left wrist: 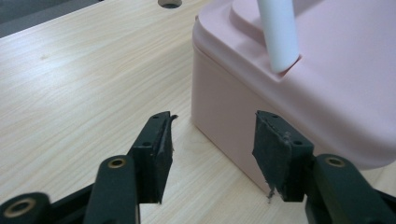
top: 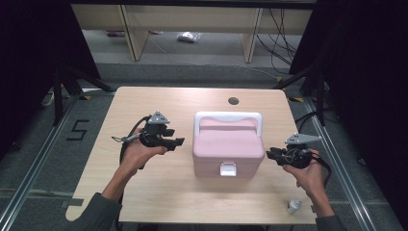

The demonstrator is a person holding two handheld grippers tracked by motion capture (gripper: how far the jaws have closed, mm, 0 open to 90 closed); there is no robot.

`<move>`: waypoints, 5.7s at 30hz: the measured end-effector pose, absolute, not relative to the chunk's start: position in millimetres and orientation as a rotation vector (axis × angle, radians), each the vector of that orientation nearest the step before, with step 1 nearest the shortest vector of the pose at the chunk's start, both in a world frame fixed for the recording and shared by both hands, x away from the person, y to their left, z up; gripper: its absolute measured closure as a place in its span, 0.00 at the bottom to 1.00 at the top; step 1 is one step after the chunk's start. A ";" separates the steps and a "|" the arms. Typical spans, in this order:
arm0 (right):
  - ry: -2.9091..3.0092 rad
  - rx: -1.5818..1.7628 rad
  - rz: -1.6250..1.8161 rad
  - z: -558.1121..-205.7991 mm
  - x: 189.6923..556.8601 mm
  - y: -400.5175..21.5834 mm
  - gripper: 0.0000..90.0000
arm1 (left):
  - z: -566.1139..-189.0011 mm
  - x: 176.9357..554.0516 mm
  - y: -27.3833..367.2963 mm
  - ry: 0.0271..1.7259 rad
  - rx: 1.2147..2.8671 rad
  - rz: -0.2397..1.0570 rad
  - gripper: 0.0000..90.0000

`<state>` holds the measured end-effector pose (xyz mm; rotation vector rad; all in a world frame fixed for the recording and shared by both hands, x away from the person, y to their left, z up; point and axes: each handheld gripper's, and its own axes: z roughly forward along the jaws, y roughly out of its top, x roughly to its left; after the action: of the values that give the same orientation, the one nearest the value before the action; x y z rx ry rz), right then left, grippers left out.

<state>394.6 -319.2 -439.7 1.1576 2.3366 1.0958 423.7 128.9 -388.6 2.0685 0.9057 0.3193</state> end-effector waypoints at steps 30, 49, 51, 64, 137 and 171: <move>2.359 1.168 1.107 -446.4 398.7 -324.6 0.76 | -330.0 452.9 97.9 0.833 2.223 0.252 0.31; 2.372 1.213 1.104 -450.2 397.2 -325.2 0.75 | -309.2 467.7 68.1 0.749 2.338 0.297 0.30; 2.373 1.201 1.111 -451.2 397.5 -324.5 0.75 | -309.2 468.9 63.8 0.742 2.353 0.297 0.30; 2.391 1.204 1.092 -451.8 396.1 -325.3 0.75 | -311.0 476.8 45.4 0.705 2.419 0.262 0.30; 2.229 0.984 1.373 -401.7 382.9 -325.7 0.96 | -275.6 483.6 20.8 0.390 2.609 0.371 0.78; 2.250 0.892 1.448 -398.3 400.4 -297.1 0.97 | -281.4 484.0 60.9 0.709 2.369 0.405 0.35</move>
<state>400.4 -297.1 -398.3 0.8923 2.2503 1.4478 484.0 60.9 -281.4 2.3694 0.7086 0.4049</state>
